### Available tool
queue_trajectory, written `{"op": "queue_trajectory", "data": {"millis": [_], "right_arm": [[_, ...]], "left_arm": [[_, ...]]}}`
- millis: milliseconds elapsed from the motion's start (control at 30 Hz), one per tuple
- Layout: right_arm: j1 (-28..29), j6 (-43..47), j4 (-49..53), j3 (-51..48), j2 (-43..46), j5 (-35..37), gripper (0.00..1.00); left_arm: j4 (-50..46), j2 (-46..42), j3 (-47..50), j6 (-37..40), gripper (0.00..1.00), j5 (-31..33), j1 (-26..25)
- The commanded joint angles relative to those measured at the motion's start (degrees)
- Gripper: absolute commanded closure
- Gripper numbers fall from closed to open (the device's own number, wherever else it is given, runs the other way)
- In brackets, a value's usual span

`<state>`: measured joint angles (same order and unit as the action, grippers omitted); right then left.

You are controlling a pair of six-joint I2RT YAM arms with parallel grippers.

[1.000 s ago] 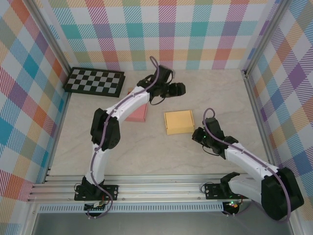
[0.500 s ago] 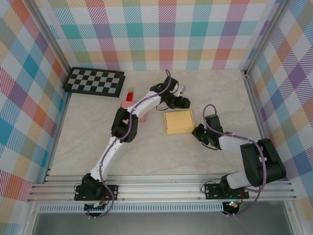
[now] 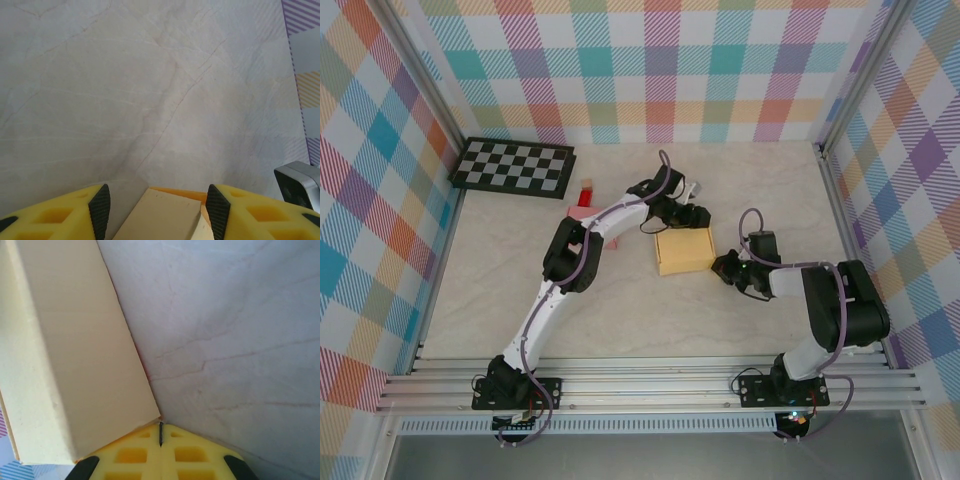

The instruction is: Fold the paper box

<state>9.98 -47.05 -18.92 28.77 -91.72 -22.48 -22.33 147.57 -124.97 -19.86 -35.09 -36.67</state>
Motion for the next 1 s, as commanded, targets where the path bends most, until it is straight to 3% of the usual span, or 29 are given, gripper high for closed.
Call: {"op": "queue_trajectory", "data": {"millis": [0, 233, 367, 567, 733, 967], "right_arm": [[-0.2, 2.6, -14.4, 0.3, -2.2, 3.5, 0.93], [-0.1, -5.5, -13.6, 1.9, 3.3, 9.7, 0.93], [0.5, -4.7, -5.8, 7.0, 4.1, 8.0, 0.94], [1.4, -5.9, -7.8, 7.4, 0.7, 4.6, 0.94], [1.3, -0.2, 5.6, 7.4, 5.5, 8.1, 0.93], [-0.9, 7.2, 24.3, 5.3, 15.2, 11.7, 0.90]], "left_arm": [[-3.5, -1.9, 2.1, -2.0, 0.48, -6.6, -4.8], [0.8, -5.6, 8.8, -7.7, 0.52, -4.1, -8.0], [5.9, -6.9, 11.7, -13.7, 0.53, -4.7, -8.2], [14.7, -6.8, 11.4, -21.3, 0.54, -5.3, -8.9], [4.9, -7.4, 8.2, -17.5, 0.53, 1.1, -6.7], [-4.8, -8.6, 6.3, -12.0, 0.41, 7.6, 0.3]]}}
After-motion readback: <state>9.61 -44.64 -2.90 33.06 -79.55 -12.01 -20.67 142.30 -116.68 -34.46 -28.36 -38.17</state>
